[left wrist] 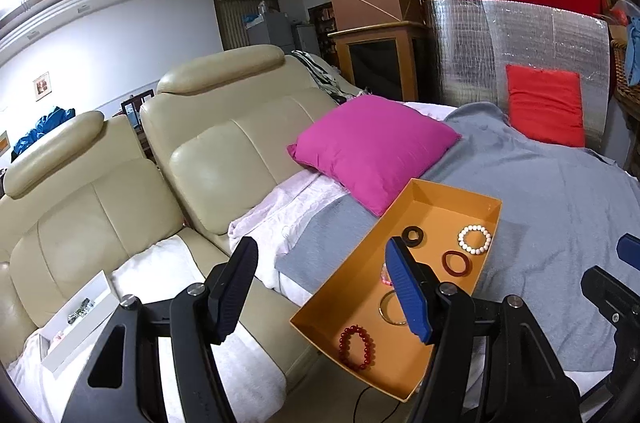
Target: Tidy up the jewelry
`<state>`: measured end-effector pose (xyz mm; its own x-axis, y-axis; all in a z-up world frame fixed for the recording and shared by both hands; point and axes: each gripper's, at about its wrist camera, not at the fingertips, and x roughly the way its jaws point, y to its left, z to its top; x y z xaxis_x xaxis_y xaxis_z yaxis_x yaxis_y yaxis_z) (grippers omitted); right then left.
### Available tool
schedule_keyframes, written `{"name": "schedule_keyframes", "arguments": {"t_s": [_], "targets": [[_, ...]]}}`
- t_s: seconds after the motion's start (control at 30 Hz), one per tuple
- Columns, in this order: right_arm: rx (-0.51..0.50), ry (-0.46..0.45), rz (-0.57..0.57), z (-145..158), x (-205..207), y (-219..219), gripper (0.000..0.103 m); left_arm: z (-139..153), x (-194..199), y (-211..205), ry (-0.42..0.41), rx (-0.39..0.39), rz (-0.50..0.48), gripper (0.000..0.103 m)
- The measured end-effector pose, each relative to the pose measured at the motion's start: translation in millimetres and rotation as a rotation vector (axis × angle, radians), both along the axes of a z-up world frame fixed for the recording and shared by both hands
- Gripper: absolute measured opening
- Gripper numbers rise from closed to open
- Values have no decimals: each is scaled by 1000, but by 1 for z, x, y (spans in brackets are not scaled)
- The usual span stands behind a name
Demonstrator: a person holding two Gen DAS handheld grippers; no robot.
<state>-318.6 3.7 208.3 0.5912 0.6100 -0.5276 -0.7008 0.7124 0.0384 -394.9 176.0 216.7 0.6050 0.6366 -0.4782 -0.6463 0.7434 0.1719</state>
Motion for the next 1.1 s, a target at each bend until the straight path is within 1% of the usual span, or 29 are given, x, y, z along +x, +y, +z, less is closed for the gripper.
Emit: {"name": "schedule_keyframes", "arguments": {"t_s": [0.07,0.1,0.2,0.37,0.83,1.1], "targets": [[2,1,3,3,-4,2,60,3,-5,0,-9,2,3,78],[4,1,4,4,-5,3,60,5,-8,-1,-16,10,8,79],[16,5,6,7,-8,4,61,9,-12,-3,-28,19,13,79],[10,-3,4,5,-11,8,61,12,-17,-1,-38,6,11,80],[7,-10,-6,6,-16,8,61,14,-21,-4,-39,6,12,81],[9,-11,-12,7,-19,6,62,14,-24,-7,-37,21,13,81]]}}
